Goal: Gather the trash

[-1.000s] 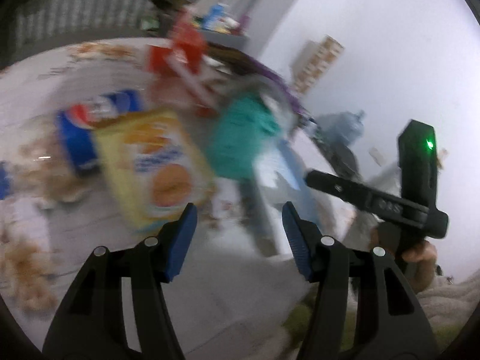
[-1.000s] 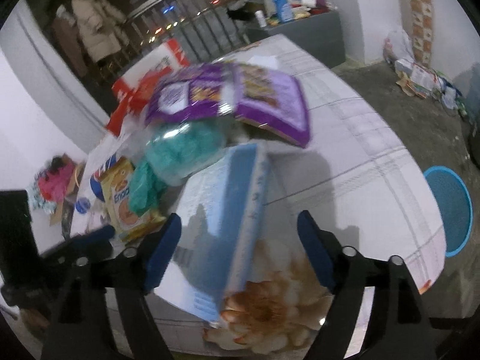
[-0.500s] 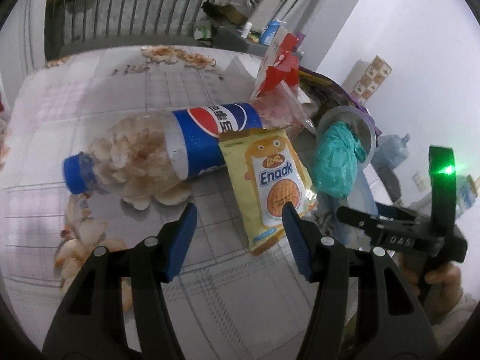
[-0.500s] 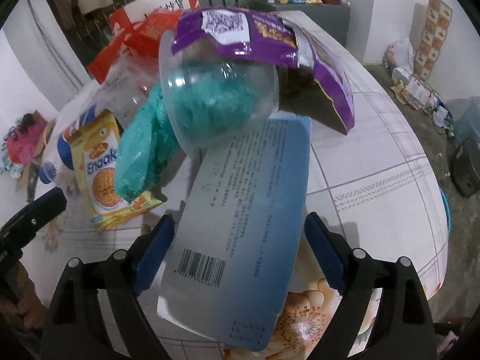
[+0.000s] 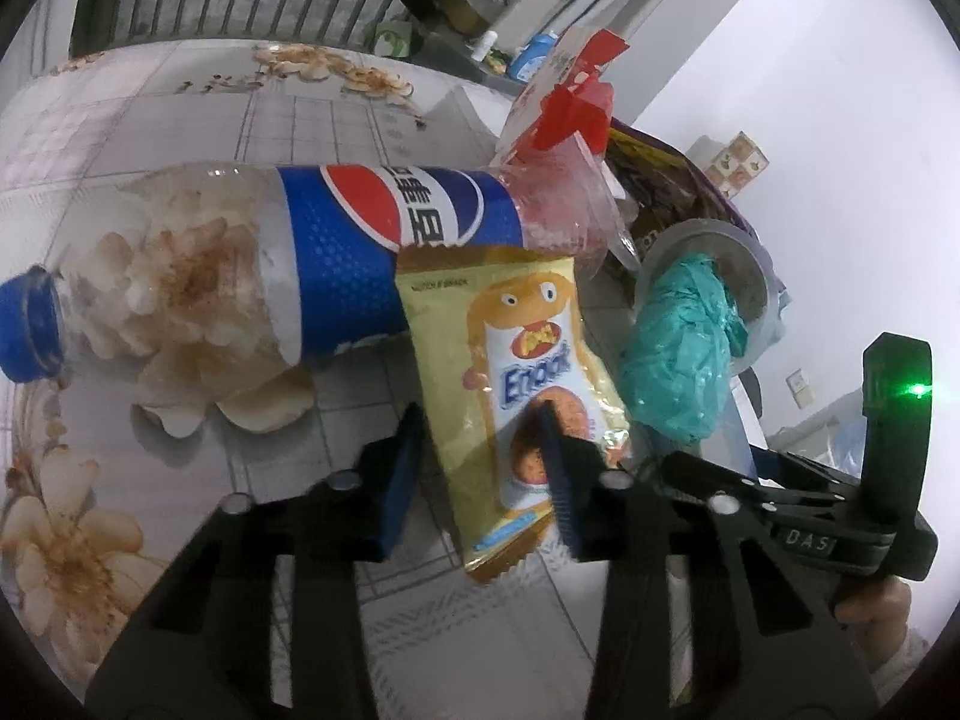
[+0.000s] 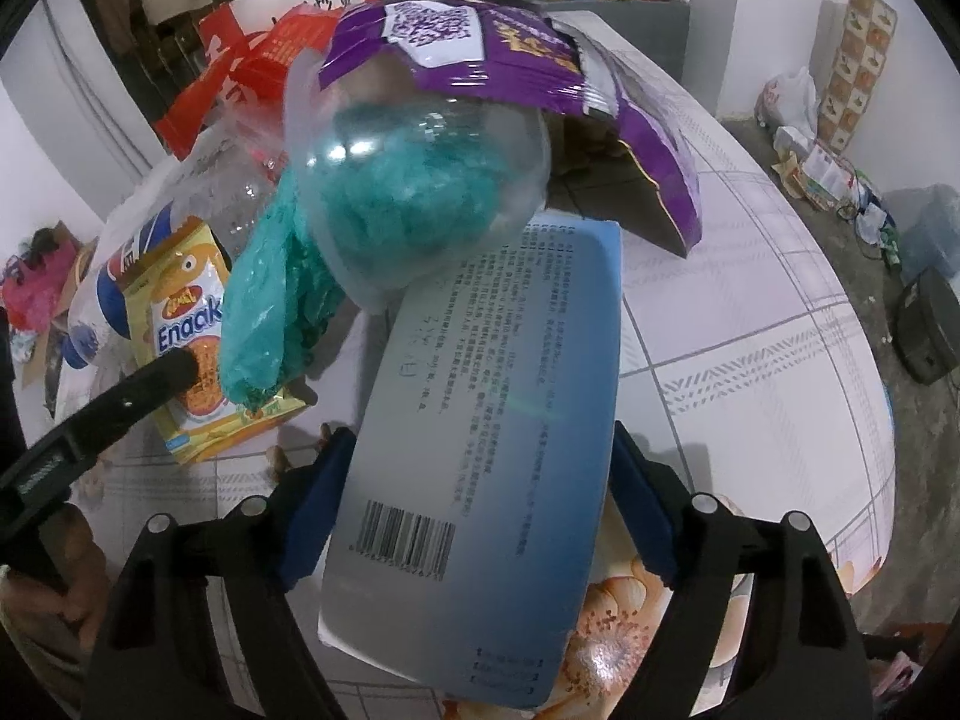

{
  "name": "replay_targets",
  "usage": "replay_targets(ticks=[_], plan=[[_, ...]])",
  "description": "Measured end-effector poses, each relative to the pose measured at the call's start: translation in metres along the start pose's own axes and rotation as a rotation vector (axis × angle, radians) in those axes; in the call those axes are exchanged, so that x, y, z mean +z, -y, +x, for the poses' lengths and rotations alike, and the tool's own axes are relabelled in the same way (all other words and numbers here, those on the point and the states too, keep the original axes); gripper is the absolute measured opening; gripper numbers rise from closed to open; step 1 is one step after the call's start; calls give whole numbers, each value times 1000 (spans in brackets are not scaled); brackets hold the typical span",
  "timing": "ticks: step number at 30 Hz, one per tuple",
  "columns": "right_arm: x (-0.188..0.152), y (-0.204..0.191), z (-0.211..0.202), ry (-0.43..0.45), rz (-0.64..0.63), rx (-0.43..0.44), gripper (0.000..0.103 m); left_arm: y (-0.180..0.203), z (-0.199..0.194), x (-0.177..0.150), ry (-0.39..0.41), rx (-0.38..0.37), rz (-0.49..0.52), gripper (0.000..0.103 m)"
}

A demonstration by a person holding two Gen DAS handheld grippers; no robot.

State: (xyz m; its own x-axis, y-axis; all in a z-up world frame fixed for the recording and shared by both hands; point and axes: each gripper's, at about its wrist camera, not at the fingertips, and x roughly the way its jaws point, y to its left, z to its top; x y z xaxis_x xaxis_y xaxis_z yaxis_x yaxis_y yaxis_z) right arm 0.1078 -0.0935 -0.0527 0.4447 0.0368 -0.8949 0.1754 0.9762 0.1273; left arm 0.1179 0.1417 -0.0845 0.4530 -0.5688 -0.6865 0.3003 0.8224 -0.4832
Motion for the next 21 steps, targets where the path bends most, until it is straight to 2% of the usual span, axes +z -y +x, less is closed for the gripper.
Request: replay_targets(ticks=[7, 16, 21], plan=[[-9, 10, -11, -4, 26, 44, 76, 13, -17, -9, 18, -6, 19, 5], [-32, 45, -33, -19, 128, 166, 73, 38, -50, -24, 25, 34, 97, 1], [-46, 64, -45, 1, 186, 229, 72, 55, -72, -27, 47, 37, 157, 0]])
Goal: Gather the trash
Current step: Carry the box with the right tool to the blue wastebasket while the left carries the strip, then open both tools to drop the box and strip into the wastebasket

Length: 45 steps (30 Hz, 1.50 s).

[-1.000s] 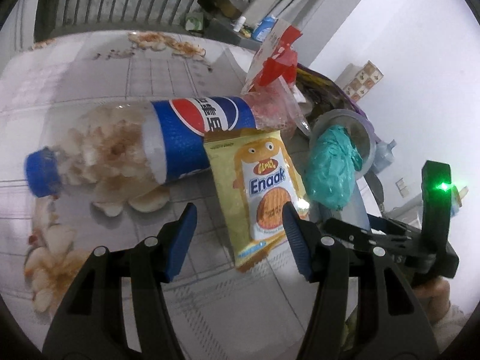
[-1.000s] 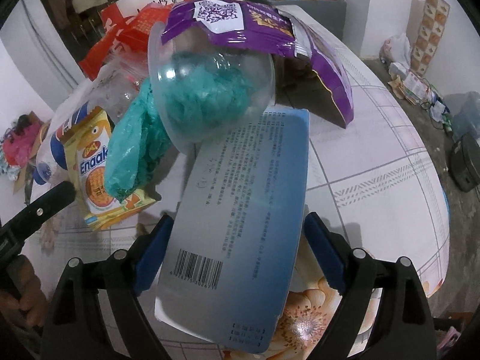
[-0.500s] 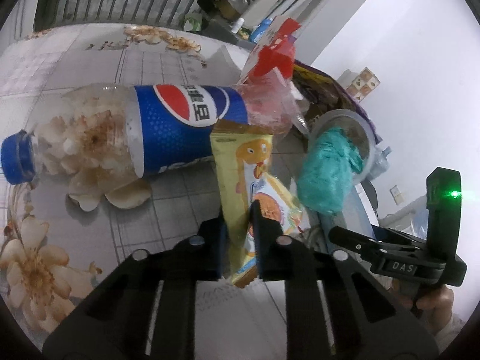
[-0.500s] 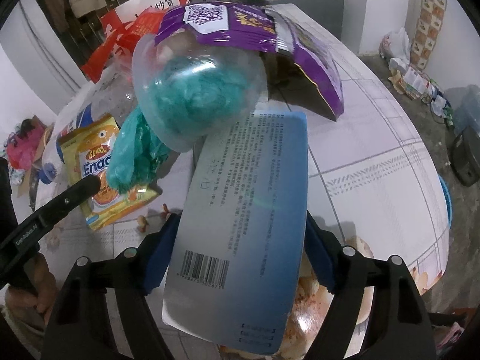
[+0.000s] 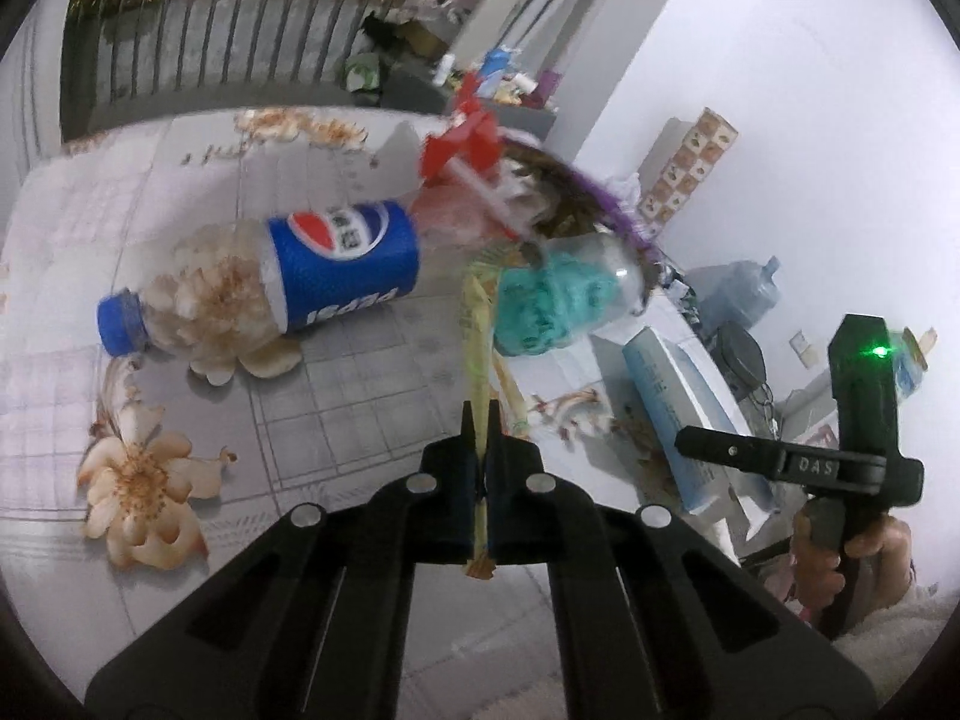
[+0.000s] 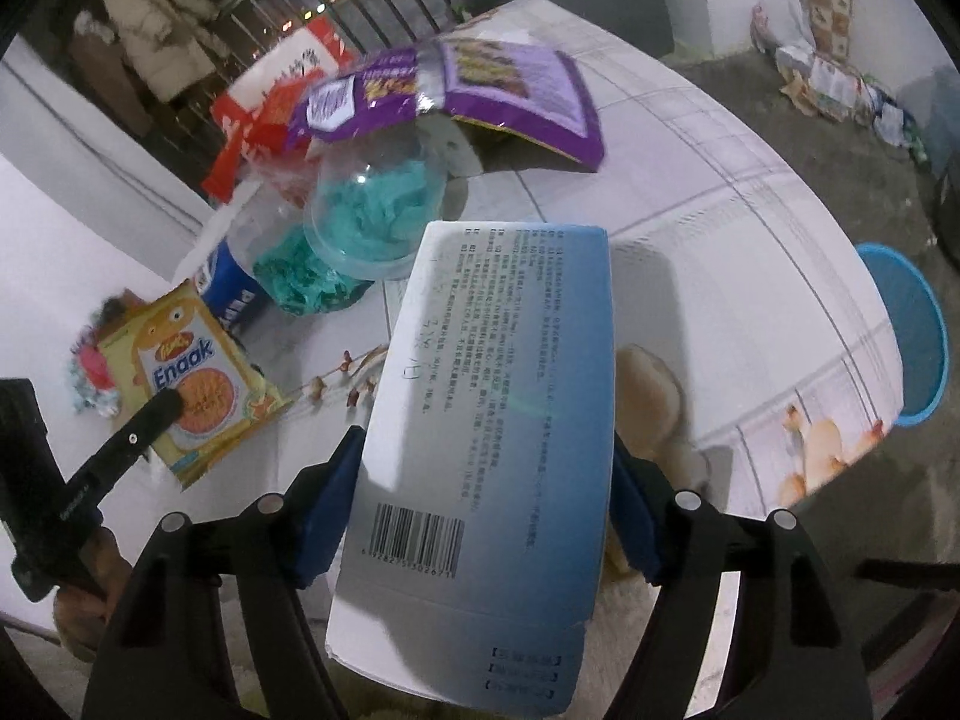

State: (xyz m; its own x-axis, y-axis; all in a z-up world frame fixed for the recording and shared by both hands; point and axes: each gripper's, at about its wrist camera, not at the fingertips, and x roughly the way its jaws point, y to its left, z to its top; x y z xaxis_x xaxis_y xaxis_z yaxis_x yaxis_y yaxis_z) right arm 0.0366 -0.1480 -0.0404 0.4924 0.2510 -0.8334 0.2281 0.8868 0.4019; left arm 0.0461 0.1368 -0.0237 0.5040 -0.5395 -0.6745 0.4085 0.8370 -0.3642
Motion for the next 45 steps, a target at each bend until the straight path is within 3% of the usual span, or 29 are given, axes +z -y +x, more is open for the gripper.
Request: replay_targets(ticks=[8, 17, 21, 26, 30, 35, 36, 38, 39, 40, 45], plan=[[-8, 28, -32, 80, 77, 53, 72, 56, -10, 18, 34, -88, 141, 0], [-10, 107, -94, 266, 254, -11, 72, 175, 50, 57, -35, -315, 319, 0], [-12, 174, -115, 347, 432, -59, 72, 249, 119, 72, -183, -360, 391, 0], [-14, 273, -112, 399, 680, -68, 72, 327, 211, 72, -334, -348, 488, 0], [-10, 340, -81, 385, 834, -12, 73, 382, 301, 53, -431, -318, 557, 0], [-3, 410, -33, 362, 989, 11, 76, 417, 389, 32, -481, -285, 618, 1], [-3, 421, -29, 358, 1002, 2, 78, 421, 399, 30, -487, -288, 621, 5], [2, 446, -13, 341, 1024, -35, 79, 431, 424, 26, -491, -273, 633, 24], [4, 454, -7, 324, 1036, -63, 80, 433, 435, 25, -483, -261, 635, 42], [3, 461, 0, 306, 1049, -91, 81, 433, 444, 24, -470, -242, 635, 49], [-5, 471, 13, 279, 1063, -164, 81, 435, 461, 27, -468, -214, 613, 51]])
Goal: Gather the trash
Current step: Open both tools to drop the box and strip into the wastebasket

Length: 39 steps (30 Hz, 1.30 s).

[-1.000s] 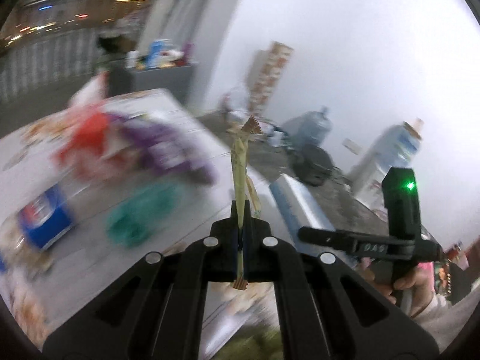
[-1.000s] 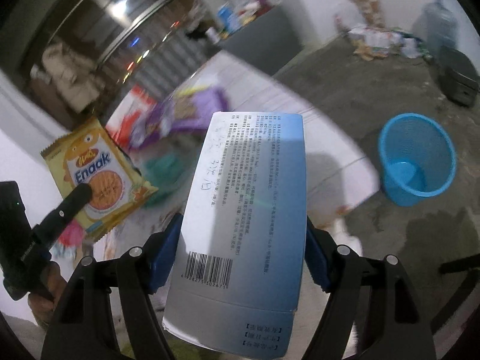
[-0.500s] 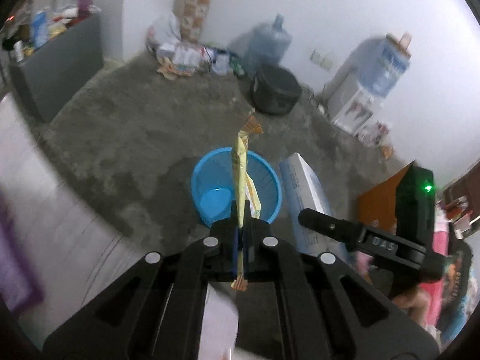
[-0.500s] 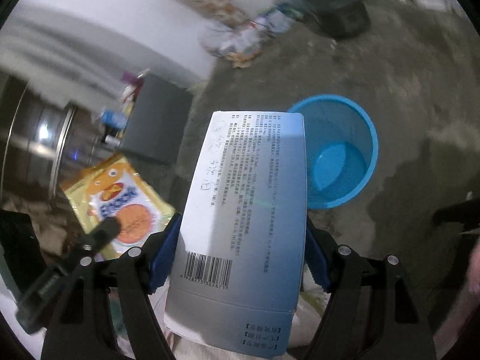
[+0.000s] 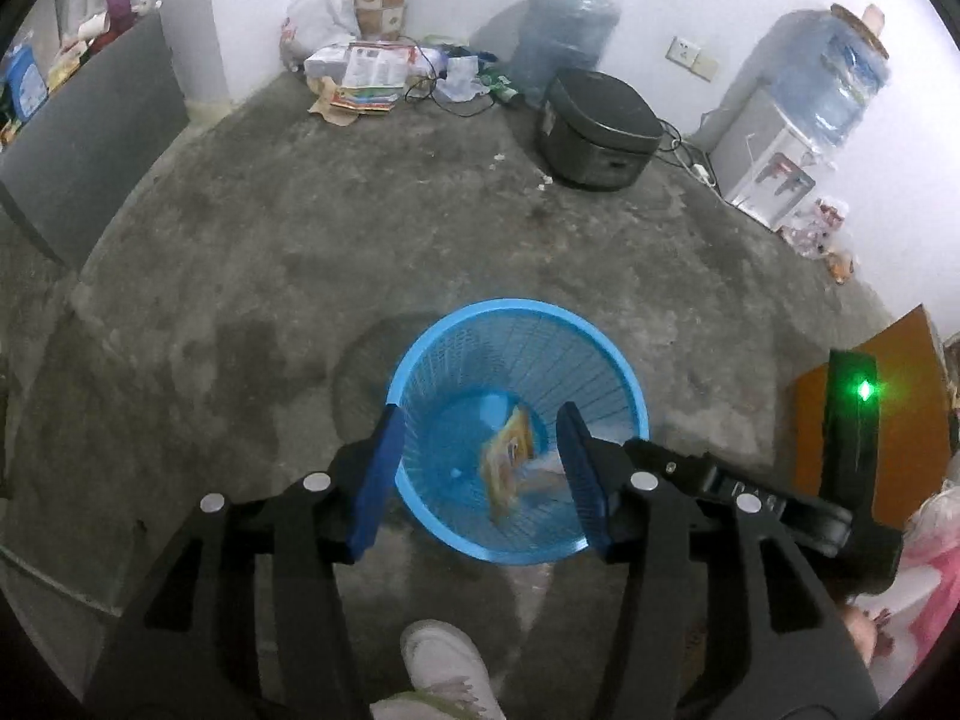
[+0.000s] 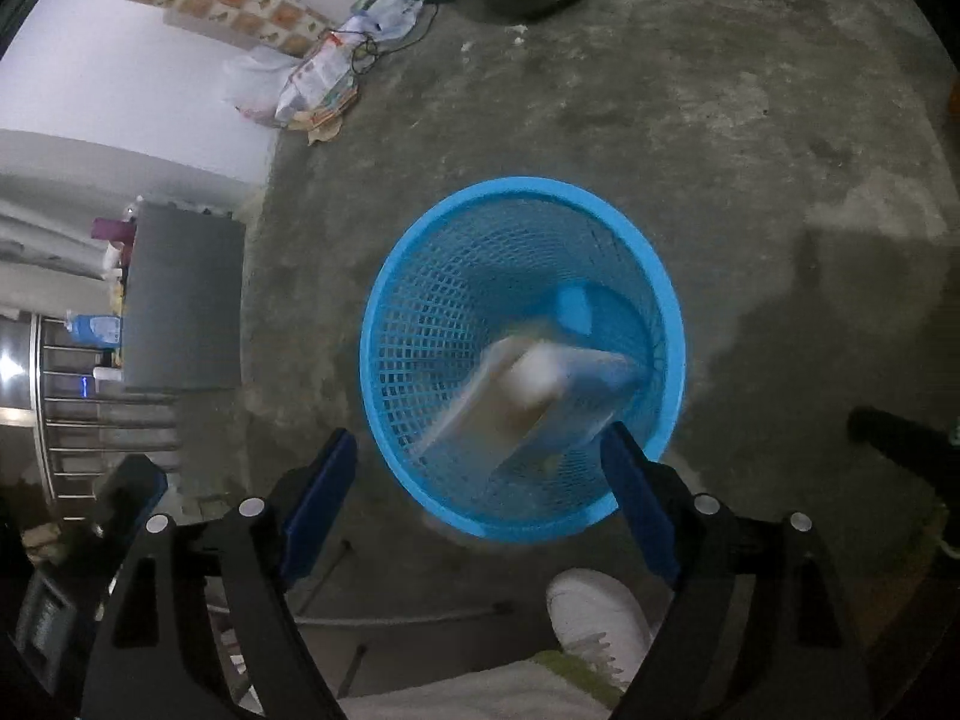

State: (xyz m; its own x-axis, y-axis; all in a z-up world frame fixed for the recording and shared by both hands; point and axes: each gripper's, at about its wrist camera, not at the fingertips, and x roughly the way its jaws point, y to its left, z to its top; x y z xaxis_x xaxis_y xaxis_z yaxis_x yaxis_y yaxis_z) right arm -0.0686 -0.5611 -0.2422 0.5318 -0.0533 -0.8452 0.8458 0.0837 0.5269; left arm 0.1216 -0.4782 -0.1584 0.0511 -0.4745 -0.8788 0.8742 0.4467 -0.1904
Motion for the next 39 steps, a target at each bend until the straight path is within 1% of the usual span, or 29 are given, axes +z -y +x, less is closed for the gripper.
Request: replay_targets(ticks=[1, 4, 7, 9, 11, 12, 13, 16, 17, 18, 19, 20, 21, 23, 24, 26, 27, 29, 31, 32, 34, 37, 39], plan=[[-2, -2, -4, 7, -8, 2, 81, 0, -4, -1, 7, -2, -4, 54], [-8, -9, -16, 52, -66, -27, 81, 4, -21, -5, 45, -7, 2, 58], [-19, -26, -42, 131, -150, -57, 81, 11, -47, -15, 79, -17, 29, 62], [-23, -42, -59, 184, -204, -74, 81, 15, -68, -23, 105, -25, 42, 62], [-33, -56, -82, 254, -268, -98, 82, 14, -90, -31, 130, -54, 35, 62], [-39, -64, -96, 293, -302, -109, 86, 12, -103, -37, 149, -67, 28, 63], [-44, -70, -107, 322, -323, -113, 87, 10, -116, -42, 170, -71, 23, 63], [-64, -91, -149, 454, -402, -123, 93, 4, -155, -60, 235, -59, 16, 63], [-70, -95, -157, 484, -421, -127, 96, 3, -167, -65, 251, -59, 15, 64], [-79, -101, -170, 527, -453, -129, 97, 1, -182, -72, 272, -62, 9, 71], [-88, -107, -182, 571, -484, -133, 97, -2, -195, -80, 295, -71, -4, 84], [-96, -111, -190, 599, -506, -139, 97, -7, -213, -90, 328, -100, -27, 87], [-105, -116, -199, 635, -534, -147, 97, -11, -226, -98, 349, -131, -47, 87], [-121, -123, -216, 688, -576, -149, 97, -21, -249, -115, 369, -171, -79, 87], [-129, -127, -224, 709, -597, -141, 97, -24, -257, -122, 379, -176, -86, 87], [-145, -131, -240, 740, -632, -118, 97, -31, -279, -139, 413, -164, -90, 90], [-153, -132, -248, 757, -647, -97, 97, -36, -296, -152, 443, -144, -94, 91], [-169, -132, -262, 793, -662, -45, 97, -42, -314, -167, 478, -123, -104, 94], [-183, -136, -271, 806, -689, -17, 97, -55, -338, -190, 524, -98, -138, 94], [-190, -139, -274, 807, -712, -8, 97, -58, -344, -196, 534, -96, -149, 94], [-206, -147, -281, 825, -759, 12, 97, -72, -363, -216, 572, -79, -203, 94], [-227, -160, -288, 852, -792, 42, 97, -88, -386, -241, 612, -47, -255, 94], [-240, -169, -294, 857, -809, 65, 97, -98, -399, -258, 633, 8, -265, 94]])
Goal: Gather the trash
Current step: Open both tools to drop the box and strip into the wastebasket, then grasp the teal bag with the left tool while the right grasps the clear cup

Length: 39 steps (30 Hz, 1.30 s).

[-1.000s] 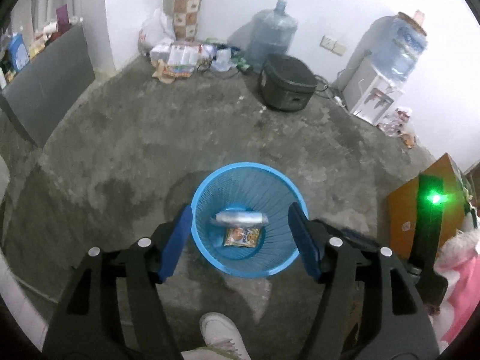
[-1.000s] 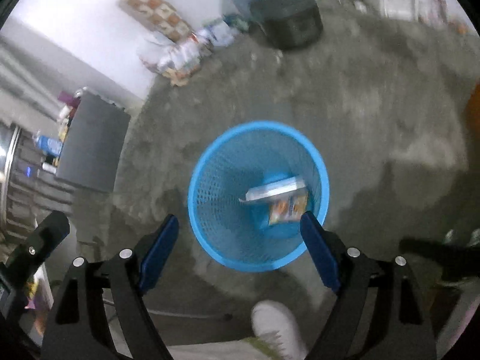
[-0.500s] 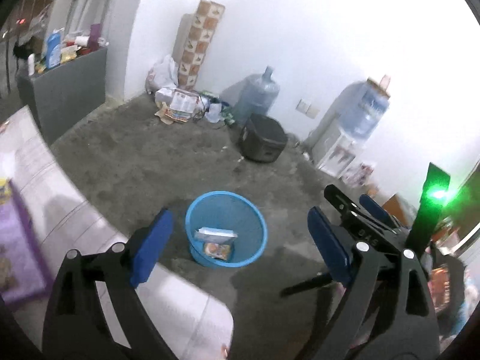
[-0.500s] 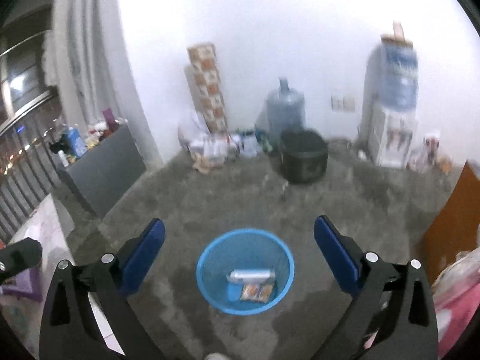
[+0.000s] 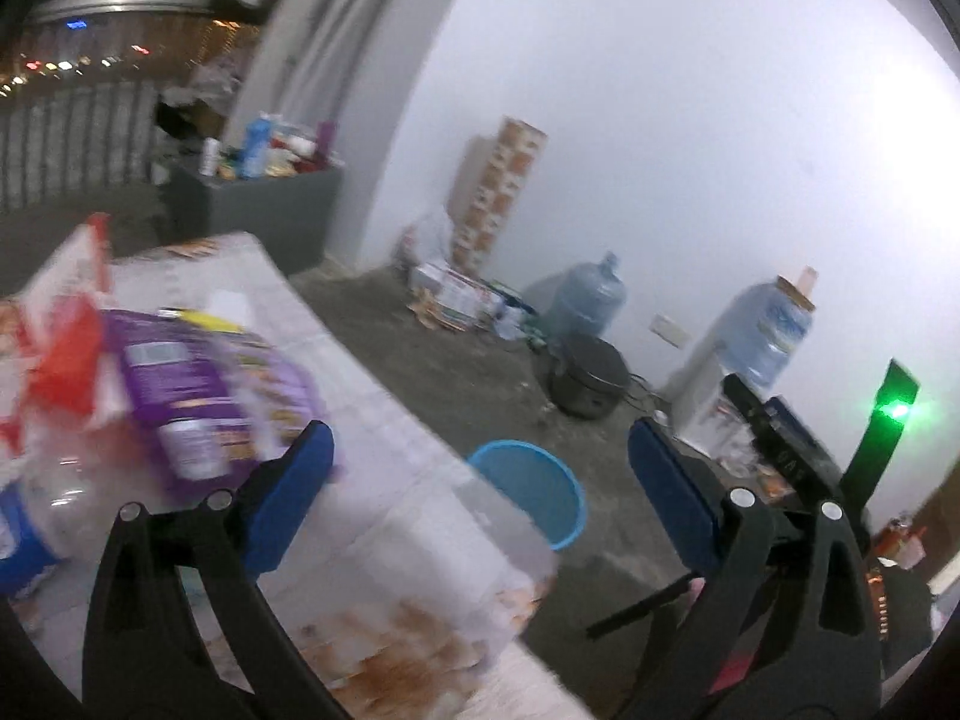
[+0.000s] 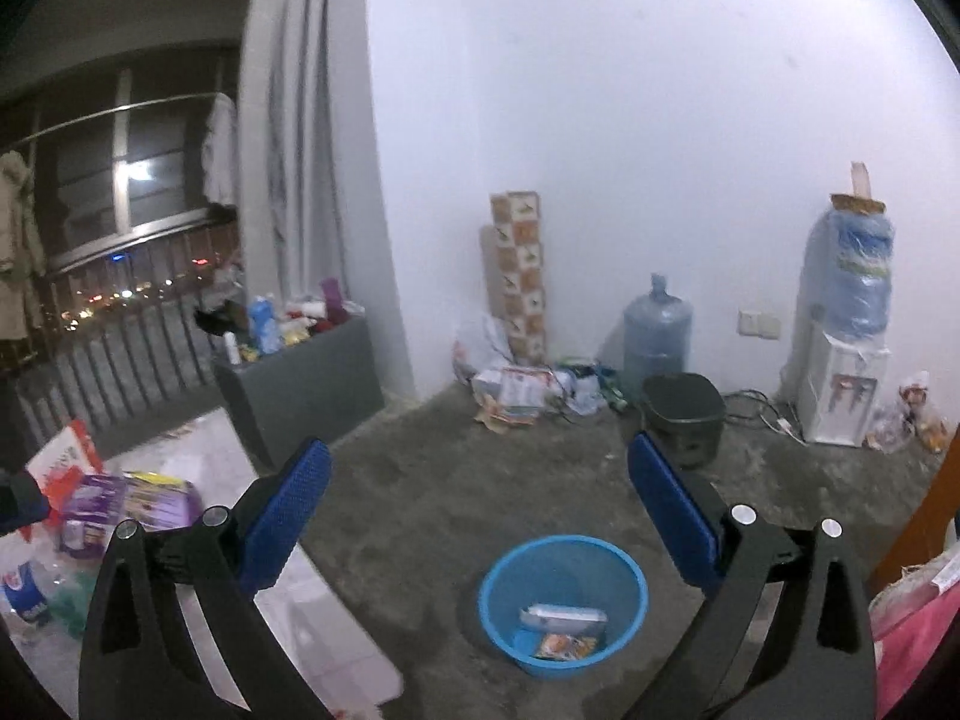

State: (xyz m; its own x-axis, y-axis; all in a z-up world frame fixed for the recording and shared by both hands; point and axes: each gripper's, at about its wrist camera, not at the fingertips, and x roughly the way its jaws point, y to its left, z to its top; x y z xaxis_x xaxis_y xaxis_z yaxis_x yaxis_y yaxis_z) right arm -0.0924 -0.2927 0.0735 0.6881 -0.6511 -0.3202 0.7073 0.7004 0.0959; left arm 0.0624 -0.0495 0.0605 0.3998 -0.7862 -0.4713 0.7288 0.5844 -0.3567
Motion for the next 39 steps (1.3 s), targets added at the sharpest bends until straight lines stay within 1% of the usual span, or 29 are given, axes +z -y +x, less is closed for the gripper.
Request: replay_targets(ticks=[4, 5, 6, 8, 11, 12, 14, 16, 18, 23, 27, 29, 31, 33, 34, 36, 38, 39], plan=[[5, -23, -13, 1, -26, 73, 97, -25, -37, 0, 55, 112, 10, 94], [6, -29, -17, 2, -37, 102, 97, -32, -46, -1, 74, 141, 1, 94], [6, -35, -21, 5, -48, 134, 97, -42, -62, -3, 104, 185, -14, 94], [3, -47, -26, 2, -68, 206, 97, -55, -77, -6, 126, 240, -31, 94], [-5, -66, -26, -39, -102, 308, 97, -81, -107, -16, 141, 344, -70, 94], [-9, -73, -25, -58, -115, 337, 97, -87, -114, -20, 141, 367, -80, 94], [-17, -89, -20, -112, -142, 398, 97, -96, -123, -27, 142, 404, -89, 94], [-24, -102, -16, -156, -155, 446, 97, -102, -132, -35, 140, 424, -86, 94], [-30, -113, -11, -195, -159, 491, 97, -106, -133, -42, 133, 425, -74, 94], [-45, -142, 4, -289, -162, 574, 97, -107, -121, -58, 83, 375, -28, 94], [-63, -168, 15, -376, -164, 645, 92, -109, -93, -63, 48, 346, -8, 94], [-70, -176, 20, -414, -158, 670, 90, -113, -81, -65, 34, 325, -4, 92], [-77, -183, 27, -458, -148, 702, 88, -116, -72, -68, 16, 307, 10, 84], [-83, -188, 34, -493, -137, 727, 87, -117, -62, -71, -12, 309, 31, 77], [-86, -192, 38, -510, -130, 740, 86, -118, -56, -72, -29, 309, 41, 75], [-92, -198, 47, -548, -114, 772, 86, -121, -47, -74, -56, 310, 54, 66], [-98, -205, 54, -577, -101, 798, 86, -123, -40, -76, -80, 306, 69, 62], [-100, -208, 58, -588, -94, 809, 86, -125, -36, -77, -92, 306, 75, 59]])
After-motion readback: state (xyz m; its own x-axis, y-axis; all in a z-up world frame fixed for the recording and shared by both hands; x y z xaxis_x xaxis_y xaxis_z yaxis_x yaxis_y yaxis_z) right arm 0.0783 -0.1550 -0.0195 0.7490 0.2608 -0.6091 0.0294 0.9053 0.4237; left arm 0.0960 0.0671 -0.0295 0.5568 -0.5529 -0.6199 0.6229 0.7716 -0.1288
